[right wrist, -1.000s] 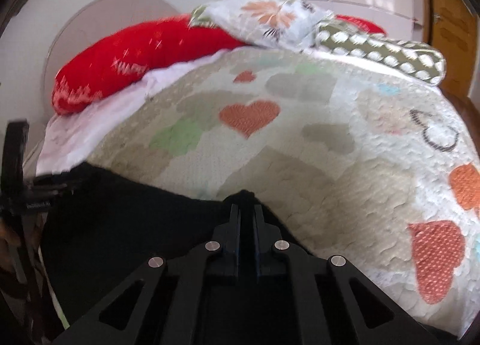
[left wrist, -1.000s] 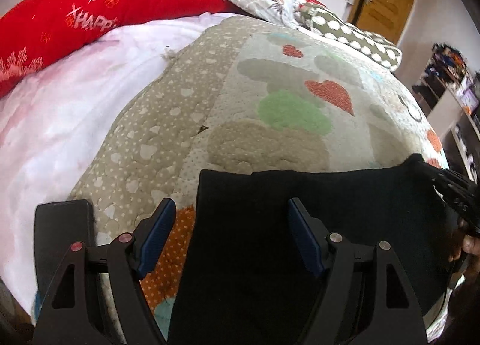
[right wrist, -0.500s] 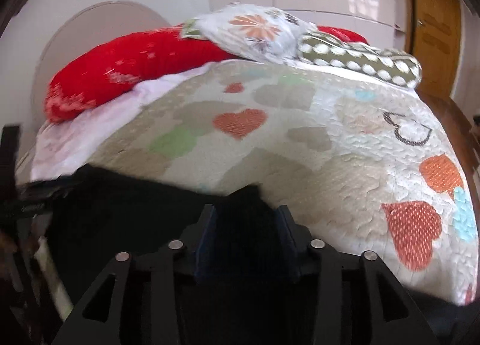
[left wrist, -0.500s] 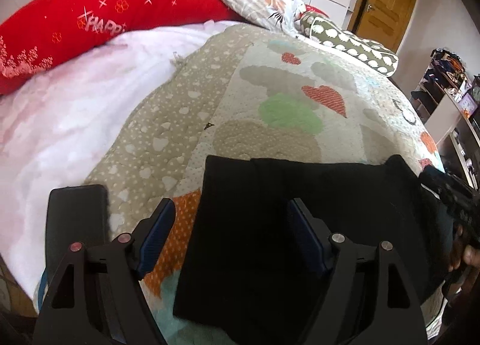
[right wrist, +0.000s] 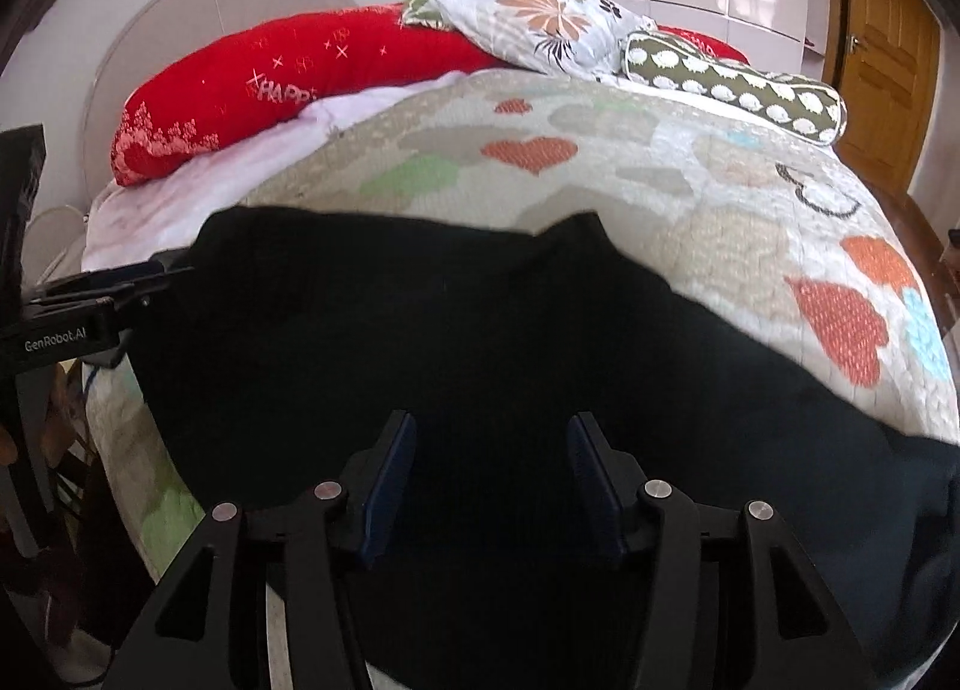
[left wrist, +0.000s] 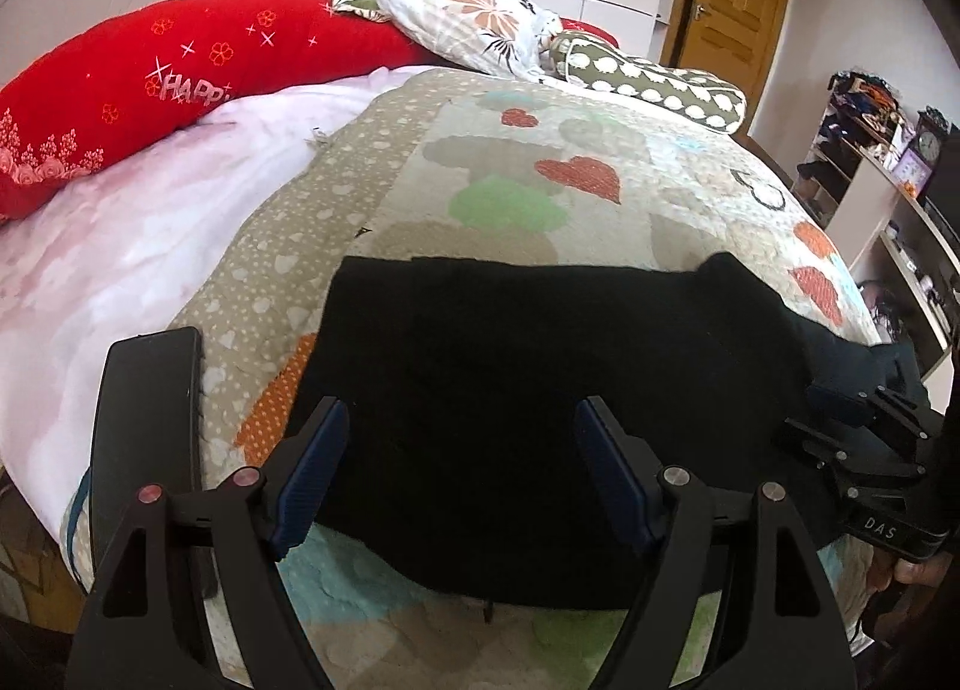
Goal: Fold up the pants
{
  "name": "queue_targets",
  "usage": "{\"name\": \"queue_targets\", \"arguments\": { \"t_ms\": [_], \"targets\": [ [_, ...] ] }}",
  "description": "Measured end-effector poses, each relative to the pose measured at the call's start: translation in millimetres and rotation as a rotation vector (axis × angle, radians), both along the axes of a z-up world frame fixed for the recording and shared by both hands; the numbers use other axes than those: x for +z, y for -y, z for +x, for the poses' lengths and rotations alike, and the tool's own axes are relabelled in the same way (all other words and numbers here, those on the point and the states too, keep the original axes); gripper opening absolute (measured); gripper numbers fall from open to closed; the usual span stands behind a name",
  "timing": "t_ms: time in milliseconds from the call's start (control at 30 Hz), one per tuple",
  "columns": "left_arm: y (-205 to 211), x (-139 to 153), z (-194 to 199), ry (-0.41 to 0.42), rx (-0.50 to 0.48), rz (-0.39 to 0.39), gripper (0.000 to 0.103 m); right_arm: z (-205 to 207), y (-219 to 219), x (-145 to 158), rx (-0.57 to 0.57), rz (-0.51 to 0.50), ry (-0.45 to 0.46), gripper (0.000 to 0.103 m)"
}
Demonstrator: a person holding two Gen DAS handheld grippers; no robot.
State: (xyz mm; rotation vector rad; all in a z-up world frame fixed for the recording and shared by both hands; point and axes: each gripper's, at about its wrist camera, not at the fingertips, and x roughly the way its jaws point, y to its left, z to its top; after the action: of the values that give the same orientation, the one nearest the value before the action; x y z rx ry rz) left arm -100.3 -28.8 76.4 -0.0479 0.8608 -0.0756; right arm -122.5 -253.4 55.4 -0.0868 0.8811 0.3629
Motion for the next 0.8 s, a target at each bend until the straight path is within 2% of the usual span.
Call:
{"name": "queue_targets", "arguments": {
  "t_ms": [67, 233, 367, 600, 800],
  "targets": [
    [2.6, -2.9, -3.2, -0.001, -0.005, 0.010, 0.078, -4.6, 0.7, -4.0, -0.008, -0.011, -0.006, 0.060],
    [2.7, -19.5, -10.5, -0.025, -0.005, 0.034, 0.078, -18.4, 5.6, -11.3, -0.017, 0.005, -0.009, 0.062],
    [5.2, -27.3, -16.6, -0.019, -0.007, 0.089, 0.078, -27.1, 11.6, -12.9, -0.016, 0.018, -0.011, 0.065],
    [4.8, -23.3, -19.2, -0.015, 0.000, 0.088, 0.078, -26.8, 10.6, -10.6, -0.025, 0.010, -0.012, 0.066],
    [7.5, -7.2, -22.8, 0.013, -0.017, 0.065, 0.078, -27.0, 30.5, 0.8, -0.113, 0.024, 0.023, 0.067]
  ]
}}
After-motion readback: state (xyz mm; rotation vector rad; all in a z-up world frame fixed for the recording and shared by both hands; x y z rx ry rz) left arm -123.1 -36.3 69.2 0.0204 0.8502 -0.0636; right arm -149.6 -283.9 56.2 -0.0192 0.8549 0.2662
